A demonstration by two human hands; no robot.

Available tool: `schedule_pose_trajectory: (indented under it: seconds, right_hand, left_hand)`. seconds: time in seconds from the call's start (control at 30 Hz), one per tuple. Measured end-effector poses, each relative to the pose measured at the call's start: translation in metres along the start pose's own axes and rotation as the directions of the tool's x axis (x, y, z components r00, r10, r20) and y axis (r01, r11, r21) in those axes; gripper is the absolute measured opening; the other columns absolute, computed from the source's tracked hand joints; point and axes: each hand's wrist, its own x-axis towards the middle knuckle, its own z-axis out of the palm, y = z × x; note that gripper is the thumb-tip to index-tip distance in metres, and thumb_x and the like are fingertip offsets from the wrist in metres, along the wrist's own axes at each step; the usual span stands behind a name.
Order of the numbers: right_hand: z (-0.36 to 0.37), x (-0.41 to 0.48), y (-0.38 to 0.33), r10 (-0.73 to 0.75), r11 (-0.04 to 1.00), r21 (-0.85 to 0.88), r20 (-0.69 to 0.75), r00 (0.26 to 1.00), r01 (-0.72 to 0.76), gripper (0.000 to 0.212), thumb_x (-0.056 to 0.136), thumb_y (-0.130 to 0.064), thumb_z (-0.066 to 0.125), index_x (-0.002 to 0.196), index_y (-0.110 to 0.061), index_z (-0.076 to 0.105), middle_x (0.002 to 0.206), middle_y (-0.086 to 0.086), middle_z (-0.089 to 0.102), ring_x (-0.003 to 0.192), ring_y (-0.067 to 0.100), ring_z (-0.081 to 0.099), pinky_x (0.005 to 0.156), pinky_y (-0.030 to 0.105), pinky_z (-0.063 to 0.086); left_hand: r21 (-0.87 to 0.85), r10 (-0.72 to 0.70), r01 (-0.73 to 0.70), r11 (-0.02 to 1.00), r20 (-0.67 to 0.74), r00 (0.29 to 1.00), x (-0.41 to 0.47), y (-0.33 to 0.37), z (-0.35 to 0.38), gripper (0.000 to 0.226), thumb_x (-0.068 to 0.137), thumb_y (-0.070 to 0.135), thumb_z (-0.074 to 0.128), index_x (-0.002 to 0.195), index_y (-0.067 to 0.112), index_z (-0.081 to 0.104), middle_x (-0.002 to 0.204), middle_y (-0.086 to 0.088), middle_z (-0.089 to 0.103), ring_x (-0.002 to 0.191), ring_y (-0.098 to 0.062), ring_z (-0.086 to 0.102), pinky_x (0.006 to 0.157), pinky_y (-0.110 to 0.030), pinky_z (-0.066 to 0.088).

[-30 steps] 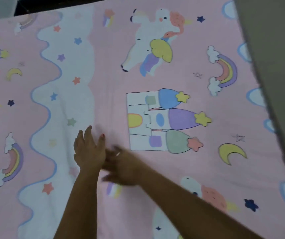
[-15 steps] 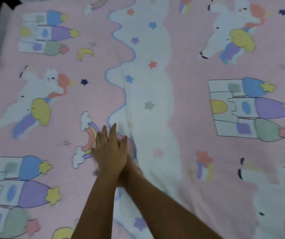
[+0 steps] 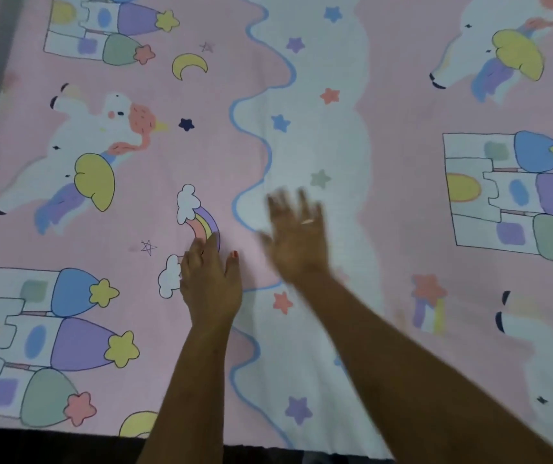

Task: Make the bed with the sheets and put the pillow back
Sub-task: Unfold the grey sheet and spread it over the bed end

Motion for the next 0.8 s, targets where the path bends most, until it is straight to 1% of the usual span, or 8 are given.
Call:
schedule_pose_trajectory:
  seconds: [0.13, 0.2, 0.23, 0.3, 0.4, 0.57, 0.67, 0.8]
  right_hand:
    - [-0.014, -0.046, -0.09, -0.356, 0.933, 0.031, 0.229, 0.906, 0.358, 0.053, 0.094, -0.047, 0.034, 0.145, -0.032, 0.033, 0.16, 0.0, 0.006, 0.147, 0.014, 0.002, 0.118, 0.034, -0.005]
    - [-0.033, -0.055, -0.081, -0.598, 0.799, 0.269, 0.26, 0.758, 0.538, 0.05, 0.095, -0.031, 0.043, 0.142, -0.012, 0.041, 0.148, 0.013, 0.039, 0.139, 0.028, 0.031, 0.117, 0.045, 0.015]
    - [-0.043, -0.058, -0.067, -0.593, 0.789, 0.319, 0.171, 0.787, 0.526, 0.046, 0.091, -0.027, 0.048, 0.133, -0.008, 0.052, 0.135, 0.016, 0.053, 0.127, 0.032, 0.046, 0.111, 0.046, 0.027]
    - [-0.053, -0.064, -0.021, -0.357, 0.887, 0.341, 0.079, 0.931, 0.311, 0.047, 0.088, -0.033, 0.045, 0.127, -0.012, 0.059, 0.129, 0.011, 0.059, 0.121, 0.031, 0.054, 0.105, 0.043, 0.036]
    - [-0.062, -0.082, 0.063, -0.023, 0.987, 0.162, 0.115, 0.993, 0.004, 0.055, 0.091, -0.042, 0.034, 0.139, -0.019, 0.047, 0.144, 0.004, 0.047, 0.133, 0.026, 0.044, 0.105, 0.052, 0.037]
    - [-0.053, -0.138, 0.105, 0.464, 0.883, 0.005, 0.145, 0.874, -0.47, 0.066, 0.093, -0.051, 0.021, 0.149, -0.016, 0.029, 0.153, 0.009, 0.031, 0.141, 0.03, 0.029, 0.111, 0.054, 0.021]
    - [-0.033, -0.144, 0.038, 0.437, 0.899, -0.014, 0.091, 0.895, -0.438, 0.066, 0.093, -0.049, 0.028, 0.146, -0.01, 0.035, 0.151, 0.012, 0.035, 0.139, 0.033, 0.033, 0.11, 0.052, 0.02]
    - [-0.013, -0.133, -0.085, 0.134, 0.984, 0.099, 0.126, 0.983, -0.147, 0.064, 0.088, -0.046, 0.037, 0.144, -0.016, 0.04, 0.15, 0.004, 0.038, 0.142, 0.025, 0.028, 0.114, 0.05, 0.013]
  left_hand:
    - [0.023, -0.042, 0.041, 0.999, 0.012, 0.999, -0.007, -0.012, -0.008, 0.045, 0.095, 0.027, 0.046, 0.139, 0.015, 0.044, 0.144, -0.011, 0.041, 0.133, -0.031, 0.034, 0.105, -0.046, 0.032]
    - [0.021, -0.063, 0.063, 0.998, 0.003, 0.998, -0.012, -0.011, -0.018, 0.042, 0.095, 0.025, 0.046, 0.137, 0.015, 0.045, 0.141, -0.009, 0.044, 0.13, -0.031, 0.038, 0.102, -0.046, 0.034]
    - [0.021, -0.064, 0.064, 0.998, 0.003, 0.998, -0.014, -0.011, -0.021, 0.042, 0.096, 0.026, 0.046, 0.136, 0.015, 0.046, 0.14, -0.008, 0.047, 0.128, -0.031, 0.04, 0.101, -0.045, 0.034]
    - [-0.003, -0.07, 0.07, 0.998, 0.011, 0.998, -0.02, -0.008, -0.028, 0.043, 0.096, 0.028, 0.047, 0.136, 0.013, 0.046, 0.138, -0.009, 0.048, 0.128, -0.031, 0.041, 0.101, -0.043, 0.034]
    - [-0.032, -0.067, 0.067, 0.997, 0.022, 0.998, -0.025, -0.008, -0.024, 0.046, 0.096, 0.03, 0.048, 0.137, 0.011, 0.044, 0.14, -0.013, 0.046, 0.13, -0.033, 0.038, 0.102, -0.044, 0.033]
    - [0.115, 0.128, -0.132, 0.985, 0.041, 0.991, -0.044, -0.001, 0.008, 0.053, 0.097, 0.036, 0.045, 0.145, 0.017, 0.035, 0.15, -0.011, 0.034, 0.137, -0.032, 0.031, 0.102, -0.052, 0.034]
    - [0.192, 0.149, -0.178, 0.965, 0.155, 0.977, -0.058, -0.007, 0.028, 0.058, 0.098, 0.041, 0.04, 0.15, 0.028, 0.02, 0.158, -0.004, 0.016, 0.144, -0.027, 0.015, 0.11, -0.056, 0.018]
    - [0.096, 0.203, -0.215, 0.972, 0.127, 0.971, -0.045, -0.036, 0.009, 0.05, 0.098, 0.027, 0.039, 0.147, 0.026, 0.031, 0.155, -0.007, 0.026, 0.142, -0.029, 0.023, 0.108, -0.054, 0.02]
